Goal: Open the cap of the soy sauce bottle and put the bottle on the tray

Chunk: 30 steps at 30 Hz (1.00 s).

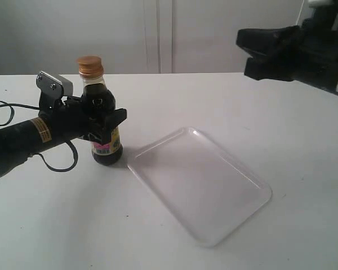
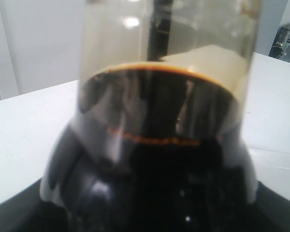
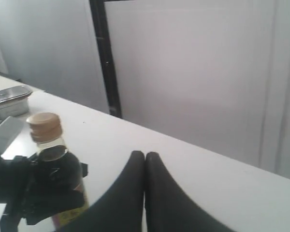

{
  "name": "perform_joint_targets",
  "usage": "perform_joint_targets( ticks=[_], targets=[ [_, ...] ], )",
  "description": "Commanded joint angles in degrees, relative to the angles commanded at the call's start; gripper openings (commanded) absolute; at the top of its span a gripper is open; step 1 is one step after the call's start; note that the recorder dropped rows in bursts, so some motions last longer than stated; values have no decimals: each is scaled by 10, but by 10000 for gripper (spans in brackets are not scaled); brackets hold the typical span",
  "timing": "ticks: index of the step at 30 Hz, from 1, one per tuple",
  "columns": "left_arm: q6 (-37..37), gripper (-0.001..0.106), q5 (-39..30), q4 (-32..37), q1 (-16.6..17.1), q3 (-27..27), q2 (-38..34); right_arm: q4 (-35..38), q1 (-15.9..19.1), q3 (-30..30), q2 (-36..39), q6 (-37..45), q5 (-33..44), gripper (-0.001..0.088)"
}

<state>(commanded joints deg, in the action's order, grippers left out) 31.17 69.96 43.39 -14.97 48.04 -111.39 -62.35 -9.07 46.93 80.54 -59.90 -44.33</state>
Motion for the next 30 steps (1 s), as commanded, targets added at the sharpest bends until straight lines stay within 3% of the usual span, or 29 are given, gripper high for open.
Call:
perform_joint_targets(
  ticks=[15, 30],
  targets=[
    [-14, 0, 0, 14, 0, 0, 0, -202, -69, 191, 177, -325, -109, 0],
    [-14, 0, 0, 10, 0, 0, 0, -235, -155, 333, 295, -435, -109, 0]
  ],
)
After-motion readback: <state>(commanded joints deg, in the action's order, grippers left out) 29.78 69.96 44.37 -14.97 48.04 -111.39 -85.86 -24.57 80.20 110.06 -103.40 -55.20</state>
